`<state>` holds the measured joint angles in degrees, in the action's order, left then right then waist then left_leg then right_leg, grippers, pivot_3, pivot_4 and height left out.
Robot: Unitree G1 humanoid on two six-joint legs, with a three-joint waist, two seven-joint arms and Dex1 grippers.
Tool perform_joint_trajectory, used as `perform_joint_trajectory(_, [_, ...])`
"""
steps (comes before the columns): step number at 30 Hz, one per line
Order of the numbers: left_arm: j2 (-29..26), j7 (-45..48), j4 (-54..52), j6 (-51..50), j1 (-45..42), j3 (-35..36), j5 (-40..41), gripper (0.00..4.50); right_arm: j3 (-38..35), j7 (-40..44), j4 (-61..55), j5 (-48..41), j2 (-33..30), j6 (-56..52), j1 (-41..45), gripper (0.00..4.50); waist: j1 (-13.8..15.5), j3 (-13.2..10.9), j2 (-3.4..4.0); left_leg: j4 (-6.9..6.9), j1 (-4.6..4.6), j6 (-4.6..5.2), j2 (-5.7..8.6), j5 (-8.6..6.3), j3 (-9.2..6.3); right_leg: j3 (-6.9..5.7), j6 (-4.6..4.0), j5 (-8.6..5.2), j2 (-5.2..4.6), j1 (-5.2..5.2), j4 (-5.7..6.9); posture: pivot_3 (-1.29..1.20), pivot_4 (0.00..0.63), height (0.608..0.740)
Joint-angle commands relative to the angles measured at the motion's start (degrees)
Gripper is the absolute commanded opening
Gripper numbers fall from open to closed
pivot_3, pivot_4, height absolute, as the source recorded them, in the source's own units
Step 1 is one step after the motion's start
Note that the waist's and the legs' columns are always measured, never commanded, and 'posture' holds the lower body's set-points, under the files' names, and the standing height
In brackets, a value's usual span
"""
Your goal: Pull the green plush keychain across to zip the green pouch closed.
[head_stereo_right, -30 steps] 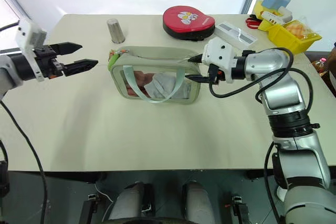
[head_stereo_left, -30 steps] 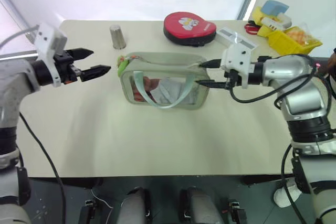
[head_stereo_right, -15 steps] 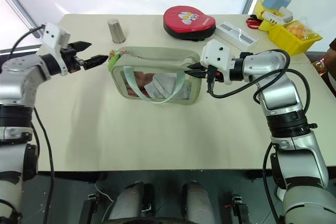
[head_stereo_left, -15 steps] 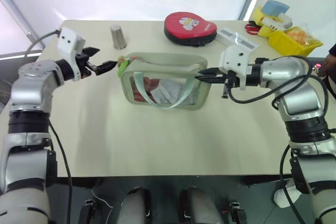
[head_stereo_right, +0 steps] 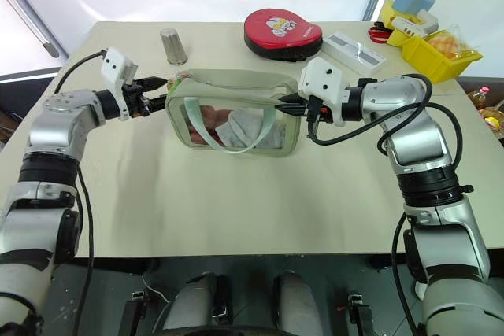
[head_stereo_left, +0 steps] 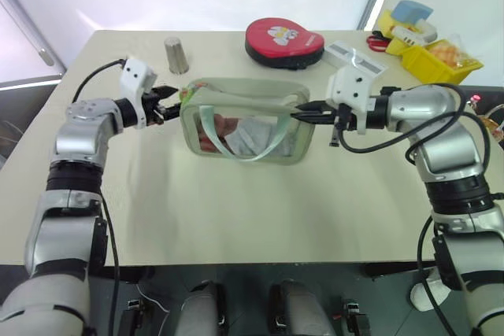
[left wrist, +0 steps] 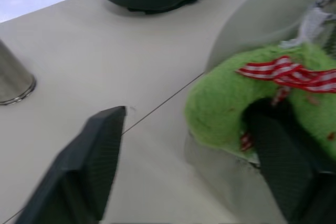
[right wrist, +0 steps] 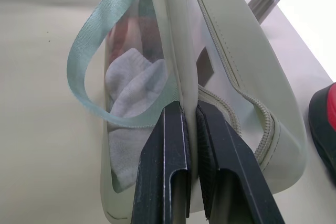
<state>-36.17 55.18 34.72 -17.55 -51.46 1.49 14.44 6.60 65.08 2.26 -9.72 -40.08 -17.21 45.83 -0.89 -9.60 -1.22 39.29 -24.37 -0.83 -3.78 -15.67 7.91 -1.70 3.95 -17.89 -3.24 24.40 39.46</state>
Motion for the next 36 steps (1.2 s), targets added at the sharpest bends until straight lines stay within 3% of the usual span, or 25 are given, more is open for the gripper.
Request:
perform_joint_trajectory(1, [-0.8,1.9,-1.3,0.0,-2.2,2.0,1.4,1.64,-0.2,-0.2,-1.9,-0.4,0.1,0.4,0.9,0.00,0.0,0.0,0.00,0.00,0.00,0.00,0.00,0.00,0.00,0.00,0.00,0.00,0.00,0.00,0.00,0.00,0.150,0.740])
perform_joint_trajectory(4, [-2.0,2.5,-0.6,-0.4,-2.8,2.3,0.9,0.03,0.0,-0.3,-1.3,-0.1,0.2,0.6,1.3,0.00,0.0,0.0,0.00,0.00,0.00,0.00,0.01,0.00,0.00,0.00,0.00,0.00,0.00,0.00,0.00,0.00,0.150,0.740])
perform_joint_trajectory(14, [-7.9,11.8,-11.6,-15.2,-7.3,4.1,9.1,0.03,-0.1,-1.0,2.1,0.5,1.3,2.9,2.7,0.00,-0.1,0.0,-0.01,0.00,-0.01,0.00,-0.01,0.00,-0.02,0.00,0.00,0.00,0.01,0.00,0.00,0.00,0.150,0.740])
perform_joint_trajectory(18, [-5.9,11.2,-14.1,-12.8,-8.5,0.3,6.3,0.03,-0.1,-1.3,2.9,0.7,2.4,3.7,3.2,0.00,0.0,0.0,0.00,0.01,0.00,0.00,-0.01,0.00,-0.03,0.00,0.00,0.00,0.01,-0.02,0.01,0.00,0.150,0.740])
perform_joint_trajectory(24, [-0.3,7.0,-9.5,-5.9,-11.6,-3.2,0.9,0.03,-0.2,-1.7,3.4,1.1,3.4,4.1,3.5,0.00,-0.1,0.0,0.00,0.02,0.00,0.00,0.01,0.00,-0.03,0.00,0.00,0.00,0.01,-0.02,0.01,0.00,0.150,0.740])
perform_joint_trajectory(25, [-0.1,7.1,-8.6,-5.3,-12.1,-3.3,0.4,0.71,-0.3,-1.8,3.3,1.1,3.4,4.0,3.5,0.00,-0.2,0.0,0.00,0.02,0.00,0.00,0.01,0.00,-0.03,0.01,0.00,0.00,0.01,-0.02,0.01,0.00,0.150,0.740])
perform_joint_trajectory(29, [-0.9,9.3,-7.9,-4.9,-13.2,-3.2,0.2,2.56,-0.7,-2.1,3.3,1.1,3.4,3.8,3.4,0.00,-0.3,0.0,0.00,0.00,0.00,-0.01,0.01,0.01,0.00,0.01,0.00,0.00,0.04,0.04,0.01,0.00,0.150,0.740])
perform_joint_trajectory(33, [-5.5,12.1,-11.0,-5.7,-12.9,-3.1,-0.5,4.46,-0.9,-2.1,4.0,1.2,3.1,4.3,3.4,0.00,-0.3,0.0,0.00,0.01,0.00,-0.01,0.01,0.01,0.01,0.01,0.00,0.00,0.04,0.03,0.01,0.00,0.150,0.740])
perform_joint_trajectory(36, [-9.0,13.8,-15.2,-7.4,-11.5,-2.7,0.2,4.46,-0.9,-2.0,4.8,1.3,3.0,4.9,3.5,0.00,-0.2,0.0,0.00,0.00,-0.01,-0.01,-0.01,0.01,0.00,0.01,0.00,0.00,0.03,0.04,0.01,0.00,0.150,0.740])
